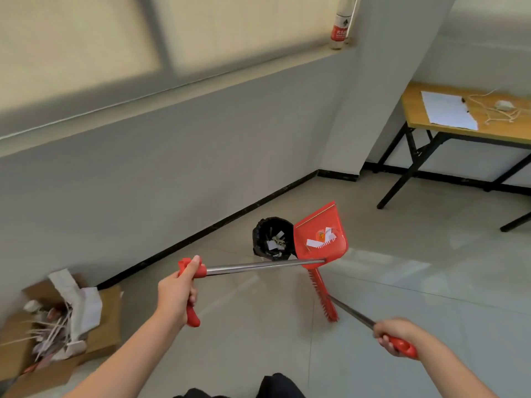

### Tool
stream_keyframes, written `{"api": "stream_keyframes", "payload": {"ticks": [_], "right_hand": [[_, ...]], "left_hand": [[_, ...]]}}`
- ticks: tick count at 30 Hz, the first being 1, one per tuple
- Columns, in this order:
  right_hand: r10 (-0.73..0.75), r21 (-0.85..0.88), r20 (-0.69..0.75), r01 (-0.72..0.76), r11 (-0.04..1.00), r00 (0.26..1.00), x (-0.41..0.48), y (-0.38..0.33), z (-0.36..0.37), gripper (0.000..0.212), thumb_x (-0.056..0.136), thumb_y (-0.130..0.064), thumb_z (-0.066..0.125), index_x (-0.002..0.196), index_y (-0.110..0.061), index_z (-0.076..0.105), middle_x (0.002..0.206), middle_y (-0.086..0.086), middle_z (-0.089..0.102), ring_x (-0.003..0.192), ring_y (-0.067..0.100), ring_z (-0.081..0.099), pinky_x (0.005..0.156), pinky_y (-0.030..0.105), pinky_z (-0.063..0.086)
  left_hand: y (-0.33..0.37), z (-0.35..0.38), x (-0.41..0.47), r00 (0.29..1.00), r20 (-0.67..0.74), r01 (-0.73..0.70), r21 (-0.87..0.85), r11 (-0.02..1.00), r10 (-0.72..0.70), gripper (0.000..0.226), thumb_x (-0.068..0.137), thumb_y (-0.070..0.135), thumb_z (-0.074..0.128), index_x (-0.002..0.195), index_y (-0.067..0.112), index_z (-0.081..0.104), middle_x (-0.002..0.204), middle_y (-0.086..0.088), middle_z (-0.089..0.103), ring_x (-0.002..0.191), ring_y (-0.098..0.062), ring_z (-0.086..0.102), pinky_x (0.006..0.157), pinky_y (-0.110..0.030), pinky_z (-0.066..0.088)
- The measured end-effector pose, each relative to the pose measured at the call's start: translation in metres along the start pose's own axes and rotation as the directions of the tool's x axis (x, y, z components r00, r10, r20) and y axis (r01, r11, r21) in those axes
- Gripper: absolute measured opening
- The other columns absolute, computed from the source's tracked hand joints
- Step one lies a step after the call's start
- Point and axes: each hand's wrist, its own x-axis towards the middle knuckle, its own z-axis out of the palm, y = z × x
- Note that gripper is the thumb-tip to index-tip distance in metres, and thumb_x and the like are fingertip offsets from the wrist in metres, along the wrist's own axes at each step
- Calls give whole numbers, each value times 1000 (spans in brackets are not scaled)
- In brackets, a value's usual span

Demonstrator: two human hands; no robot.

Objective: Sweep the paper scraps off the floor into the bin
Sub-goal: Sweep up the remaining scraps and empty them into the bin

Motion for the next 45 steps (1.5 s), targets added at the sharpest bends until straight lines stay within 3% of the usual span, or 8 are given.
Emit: {"api": "stream_keyframes", "payload": {"ticks": [4,8,14,21,32,37,45], "right_hand": [[-45,-60,-10,44,997,999,-1,-11,-5,14,82,8,51,83,-6,54,51,9,47,29,10,40,31,13,33],[-86,-104,-23,83,991,996,-2,-17,-4,17,82,9,50,81,-7,53,48,8,46,32,11,38,32,13,33],[-79,-183,-49,68,981,996,5,-18,-5,15,81,10,51,80,-5,52,46,9,46,32,13,38,33,14,34],[-9,-244,-46,-2,970,999,13,-5,0,14,81,10,52,74,-2,51,45,10,47,32,14,40,33,14,35],[33,-285,-21,-38,958,999,10,12,19,8,80,8,55,79,0,54,47,11,50,33,14,42,35,14,37],[15,-270,-2,-15,963,1000,1,14,29,14,82,8,55,87,-5,56,48,10,49,36,14,41,35,14,35],[-27,-271,18,31,962,999,-14,5,43,17,84,8,52,79,-9,52,51,10,46,33,11,39,35,13,34]], "left_hand": [[-32,-1,0,990,-81,98,-155,983,-111,41,84,40,70,87,0,68,41,2,32,32,-12,27,41,-20,23],[-56,-7,0,954,-120,223,-332,917,-276,34,82,36,73,71,9,56,40,2,34,30,-10,30,36,-18,26],[-86,-11,-5,895,-23,353,-574,739,-445,23,94,33,59,79,19,48,31,7,34,23,-4,29,31,-9,26],[-135,-21,-16,795,86,478,-699,533,-601,24,99,36,48,80,23,45,29,6,33,21,-3,31,29,-8,29],[-130,-9,-26,770,132,486,-756,439,-625,23,101,31,46,82,18,42,29,4,34,20,-5,31,29,-8,28],[-145,-8,-31,757,218,515,-779,358,-616,28,101,30,42,76,19,40,30,4,34,21,-7,31,29,-10,30],[-168,-16,-50,728,332,546,-809,216,-599,28,100,32,44,78,17,39,33,3,34,22,-6,33,27,-13,31]]}}
